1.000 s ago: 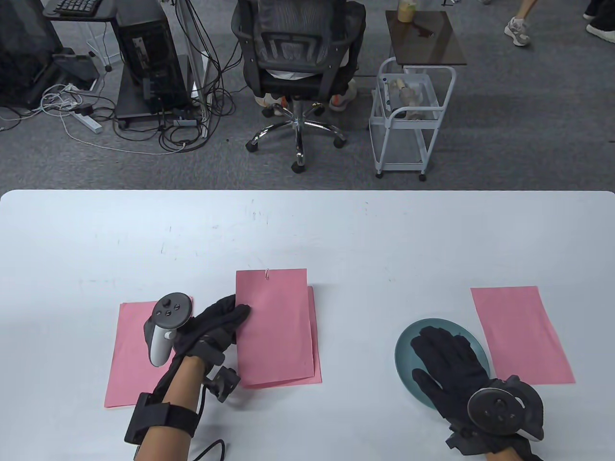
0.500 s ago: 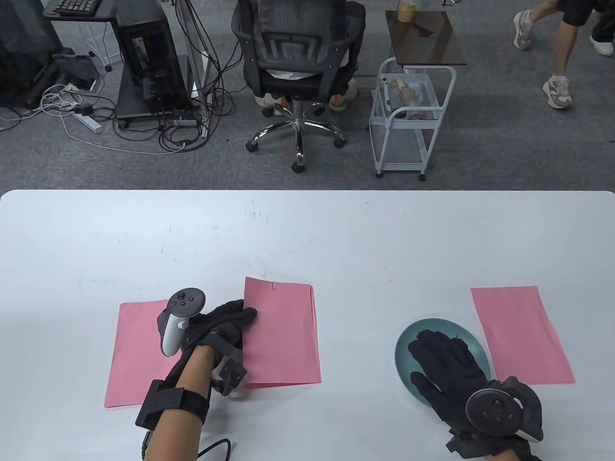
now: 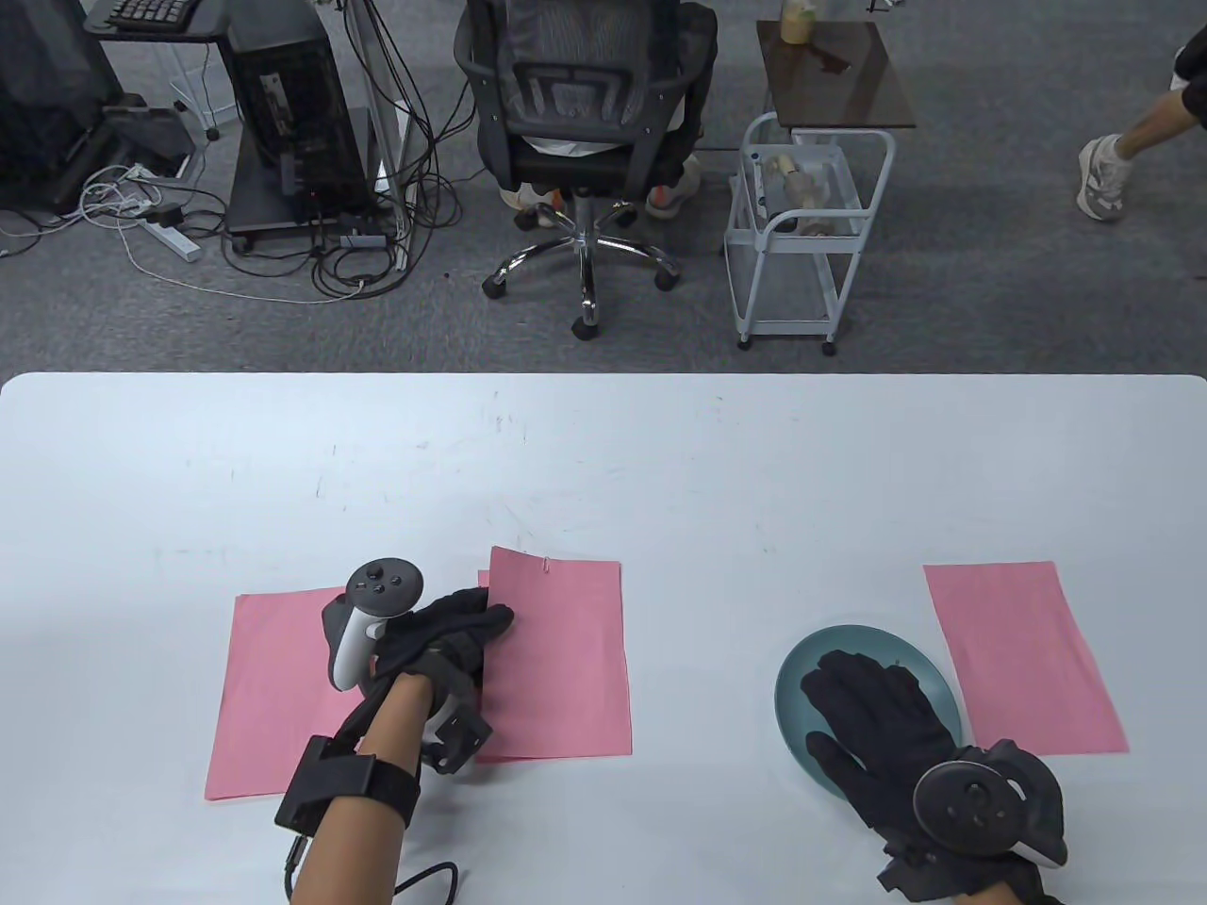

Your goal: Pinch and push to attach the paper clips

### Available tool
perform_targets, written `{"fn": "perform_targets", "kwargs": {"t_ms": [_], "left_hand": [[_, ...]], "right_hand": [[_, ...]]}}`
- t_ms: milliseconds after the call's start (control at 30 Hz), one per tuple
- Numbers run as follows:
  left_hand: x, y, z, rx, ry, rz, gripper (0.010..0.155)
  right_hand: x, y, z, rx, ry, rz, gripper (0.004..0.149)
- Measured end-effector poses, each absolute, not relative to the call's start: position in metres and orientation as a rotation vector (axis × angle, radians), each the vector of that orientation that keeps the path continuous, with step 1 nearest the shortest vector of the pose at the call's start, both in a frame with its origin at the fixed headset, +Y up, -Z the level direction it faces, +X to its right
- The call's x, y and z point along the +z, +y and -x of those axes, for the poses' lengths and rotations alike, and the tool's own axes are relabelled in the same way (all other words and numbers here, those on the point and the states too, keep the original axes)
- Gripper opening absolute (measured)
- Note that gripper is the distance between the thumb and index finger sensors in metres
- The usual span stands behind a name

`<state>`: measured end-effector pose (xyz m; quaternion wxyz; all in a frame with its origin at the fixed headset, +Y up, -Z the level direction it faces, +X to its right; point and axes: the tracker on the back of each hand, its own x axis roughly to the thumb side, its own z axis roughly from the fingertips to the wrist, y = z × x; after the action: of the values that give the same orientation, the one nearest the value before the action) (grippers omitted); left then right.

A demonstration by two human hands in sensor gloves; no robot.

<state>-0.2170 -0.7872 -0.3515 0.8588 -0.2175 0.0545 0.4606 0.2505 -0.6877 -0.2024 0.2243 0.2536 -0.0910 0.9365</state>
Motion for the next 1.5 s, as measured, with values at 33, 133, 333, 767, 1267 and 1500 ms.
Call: {"fn": "perform_targets", "kwargs": {"t_ms": [33,133,333,767,1267,1500], "left_hand": [[-0.351,-0.785,0.217,0.95,0.116,0.443,0.059],[-0.345,-0.775,0.221,0.873,0.13,0.366,0.06],[-0.334,-0.729,0.245,0.717,0.095,0.234,0.059],[-0.31,-0.71,0.267,-0.044,0.277,0.23,0.072],[-0.321,-0.755,0.259,-0.254,0.372,0.395,0.088],[-0.324,-0.759,0.266,-0.149,0.398,0.453,0.084]], "right_hand": [[-0.202,-0.688,-0.25,2.584,-0.25,-0.7,0.058],[-0.202,-0.688,-0.25,2.584,-0.239,-0.702,0.058],[-0.201,-0.69,-0.248,2.588,-0.211,-0.723,0.058],[-0.202,-0.692,-0.247,2.595,-0.176,-0.705,0.057],[-0.205,-0.694,-0.249,2.6,-0.151,-0.683,0.058],[-0.205,-0.694,-0.249,2.603,-0.148,-0.684,0.058]]}}
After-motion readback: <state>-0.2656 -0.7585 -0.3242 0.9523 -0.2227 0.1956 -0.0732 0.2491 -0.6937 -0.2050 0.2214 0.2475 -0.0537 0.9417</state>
